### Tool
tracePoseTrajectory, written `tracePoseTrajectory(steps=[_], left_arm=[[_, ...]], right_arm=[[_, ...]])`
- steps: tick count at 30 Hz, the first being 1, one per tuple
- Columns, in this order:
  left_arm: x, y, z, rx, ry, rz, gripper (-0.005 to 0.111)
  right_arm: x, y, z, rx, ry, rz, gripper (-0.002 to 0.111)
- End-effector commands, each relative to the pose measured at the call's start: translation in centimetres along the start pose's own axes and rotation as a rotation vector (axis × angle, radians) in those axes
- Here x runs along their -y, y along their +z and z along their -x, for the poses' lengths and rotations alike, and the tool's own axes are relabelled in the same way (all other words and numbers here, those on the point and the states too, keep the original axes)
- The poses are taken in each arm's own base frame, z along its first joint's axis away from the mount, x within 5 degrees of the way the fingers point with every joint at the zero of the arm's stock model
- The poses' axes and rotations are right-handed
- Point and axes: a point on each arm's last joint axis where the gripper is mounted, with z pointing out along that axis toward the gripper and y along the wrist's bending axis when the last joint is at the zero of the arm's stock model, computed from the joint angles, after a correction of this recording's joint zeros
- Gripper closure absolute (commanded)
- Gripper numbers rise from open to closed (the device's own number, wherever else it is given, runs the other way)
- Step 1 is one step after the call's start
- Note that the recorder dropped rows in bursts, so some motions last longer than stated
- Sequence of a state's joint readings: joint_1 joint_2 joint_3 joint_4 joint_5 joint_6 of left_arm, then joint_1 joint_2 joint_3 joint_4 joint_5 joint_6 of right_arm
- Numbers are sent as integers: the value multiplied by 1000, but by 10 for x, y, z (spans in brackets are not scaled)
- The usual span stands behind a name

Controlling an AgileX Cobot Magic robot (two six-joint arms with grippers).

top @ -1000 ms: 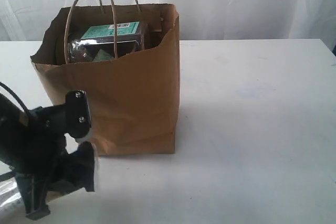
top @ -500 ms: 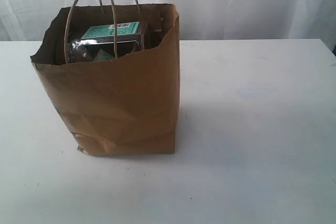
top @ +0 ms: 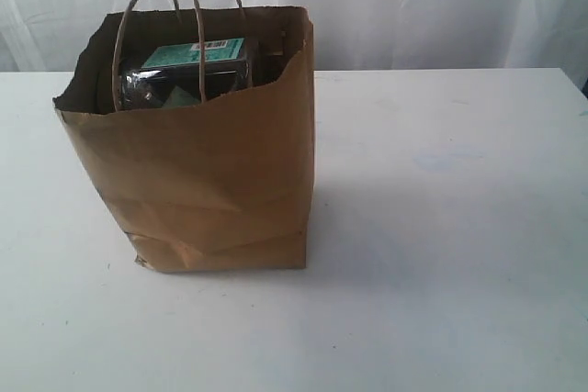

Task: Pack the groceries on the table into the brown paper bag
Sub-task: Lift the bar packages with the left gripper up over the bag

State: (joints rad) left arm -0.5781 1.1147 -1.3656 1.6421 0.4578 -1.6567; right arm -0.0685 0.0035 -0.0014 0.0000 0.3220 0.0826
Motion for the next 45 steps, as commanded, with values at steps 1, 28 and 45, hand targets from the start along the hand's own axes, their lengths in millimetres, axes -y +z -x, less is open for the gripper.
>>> tracePoseTrajectory(steps=[1, 28, 45], left_arm=[[21, 18, -16, -2, -212, -65, 107], [75, -3, -23, -67, -280, -231, 107], [104, -11, -45, -128, -280, -245, 107]], right_arm=[[0, 0, 0, 10, 2, -1, 108], [0, 0, 0, 10, 2, -1, 108], [0, 0, 0, 10, 2, -1, 108]])
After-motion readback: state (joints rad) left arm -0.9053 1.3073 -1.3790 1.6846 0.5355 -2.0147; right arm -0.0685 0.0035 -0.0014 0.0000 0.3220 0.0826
